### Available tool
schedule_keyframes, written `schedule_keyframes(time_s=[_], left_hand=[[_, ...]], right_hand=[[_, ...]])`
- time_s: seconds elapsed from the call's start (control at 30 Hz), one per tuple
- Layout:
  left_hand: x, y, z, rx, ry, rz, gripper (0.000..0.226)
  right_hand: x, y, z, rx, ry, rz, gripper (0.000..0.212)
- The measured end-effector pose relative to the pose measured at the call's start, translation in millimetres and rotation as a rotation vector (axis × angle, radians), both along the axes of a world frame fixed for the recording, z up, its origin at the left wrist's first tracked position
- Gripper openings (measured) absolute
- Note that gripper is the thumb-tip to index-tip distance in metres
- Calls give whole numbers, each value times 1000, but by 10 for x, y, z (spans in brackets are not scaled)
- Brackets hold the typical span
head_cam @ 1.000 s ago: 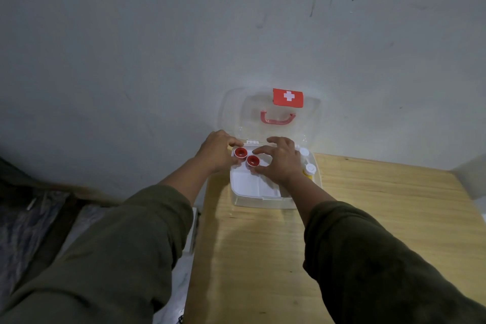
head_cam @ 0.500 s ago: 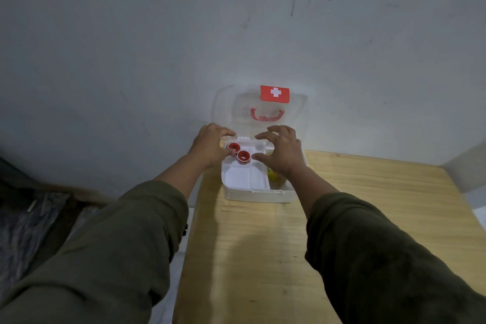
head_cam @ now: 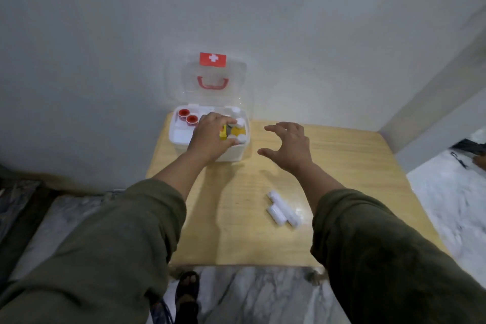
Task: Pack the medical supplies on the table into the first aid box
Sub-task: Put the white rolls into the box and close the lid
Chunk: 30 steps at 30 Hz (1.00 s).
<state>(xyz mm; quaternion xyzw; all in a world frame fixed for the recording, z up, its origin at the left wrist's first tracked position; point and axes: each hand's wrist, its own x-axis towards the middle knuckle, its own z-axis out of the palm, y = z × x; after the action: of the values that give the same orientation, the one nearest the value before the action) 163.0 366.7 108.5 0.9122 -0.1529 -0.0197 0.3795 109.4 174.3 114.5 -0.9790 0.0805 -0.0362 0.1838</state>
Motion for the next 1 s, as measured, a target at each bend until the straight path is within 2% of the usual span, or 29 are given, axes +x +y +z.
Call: schedule_keyframes(time_s=[0.37, 0.53, 0.77, 1.0], left_hand=[[-1050, -539, -636, 99, 201, -24, 51], [-1277, -712, -868, 130, 258, -52, 61], [-1351, -891, -1041, 203, 213, -60, 66], [-1385, -861, -1241, 208, 159, -55, 64]], right_hand=[[-979, -467, -518, 33, 187, 8, 55], [-1137, -540, -659, 41, 262, -4, 57], [-1229, -550, -840, 72, 324, -34, 53], [-1247, -527, -978, 128, 307, -73, 50]])
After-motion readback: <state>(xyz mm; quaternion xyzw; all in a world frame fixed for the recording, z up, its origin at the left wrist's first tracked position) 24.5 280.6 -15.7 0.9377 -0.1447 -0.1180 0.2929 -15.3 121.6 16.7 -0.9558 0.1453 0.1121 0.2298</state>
